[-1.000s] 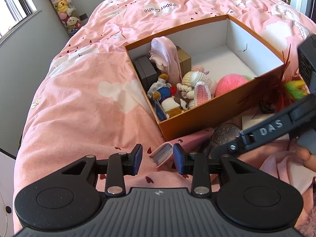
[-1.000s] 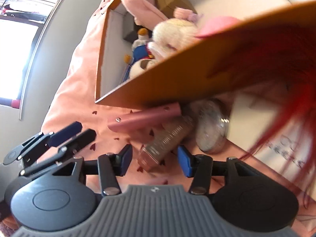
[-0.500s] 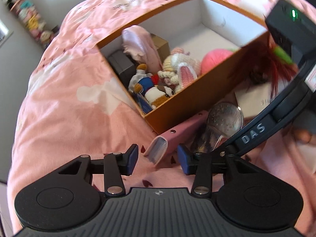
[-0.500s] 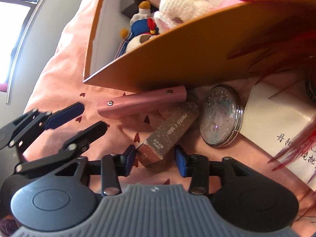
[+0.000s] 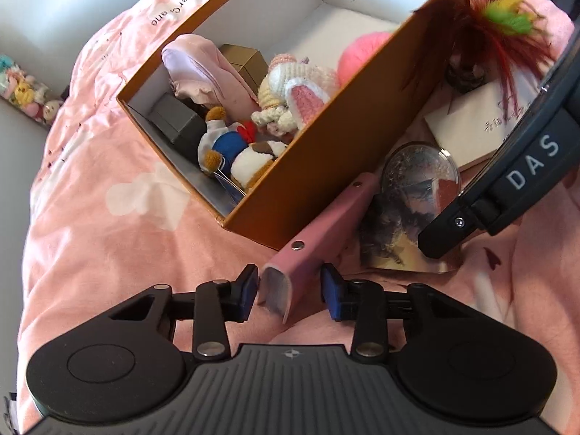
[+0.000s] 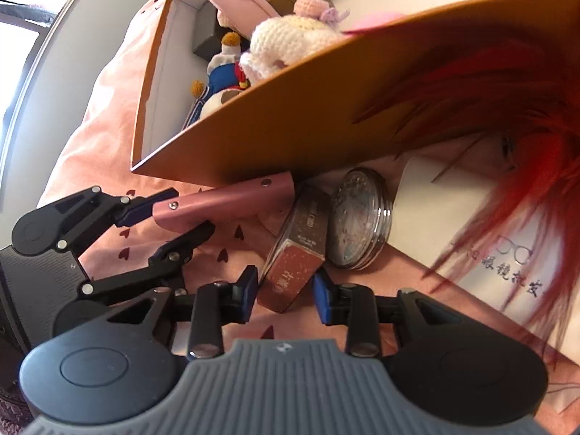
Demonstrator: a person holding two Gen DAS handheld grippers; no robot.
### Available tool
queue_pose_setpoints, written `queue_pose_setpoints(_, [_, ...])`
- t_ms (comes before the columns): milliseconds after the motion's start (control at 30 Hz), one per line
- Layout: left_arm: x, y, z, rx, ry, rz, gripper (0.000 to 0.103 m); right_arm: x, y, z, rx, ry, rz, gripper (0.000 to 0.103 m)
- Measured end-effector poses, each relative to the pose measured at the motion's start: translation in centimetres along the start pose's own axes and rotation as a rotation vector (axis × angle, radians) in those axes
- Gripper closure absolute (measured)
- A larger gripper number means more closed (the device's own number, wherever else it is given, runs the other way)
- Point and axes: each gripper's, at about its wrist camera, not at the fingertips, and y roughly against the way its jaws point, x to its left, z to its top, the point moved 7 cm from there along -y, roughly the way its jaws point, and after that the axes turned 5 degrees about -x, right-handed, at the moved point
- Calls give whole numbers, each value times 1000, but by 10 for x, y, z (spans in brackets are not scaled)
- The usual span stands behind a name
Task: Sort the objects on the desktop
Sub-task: 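Grasp the brown card box with the right tool while the left tool grasps the pink card holder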
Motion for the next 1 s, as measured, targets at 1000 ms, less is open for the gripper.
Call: queue_pose_setpoints(1000, [-27,34,18,-65,211,-172,78,-13,15,5,-110,49,-48,74])
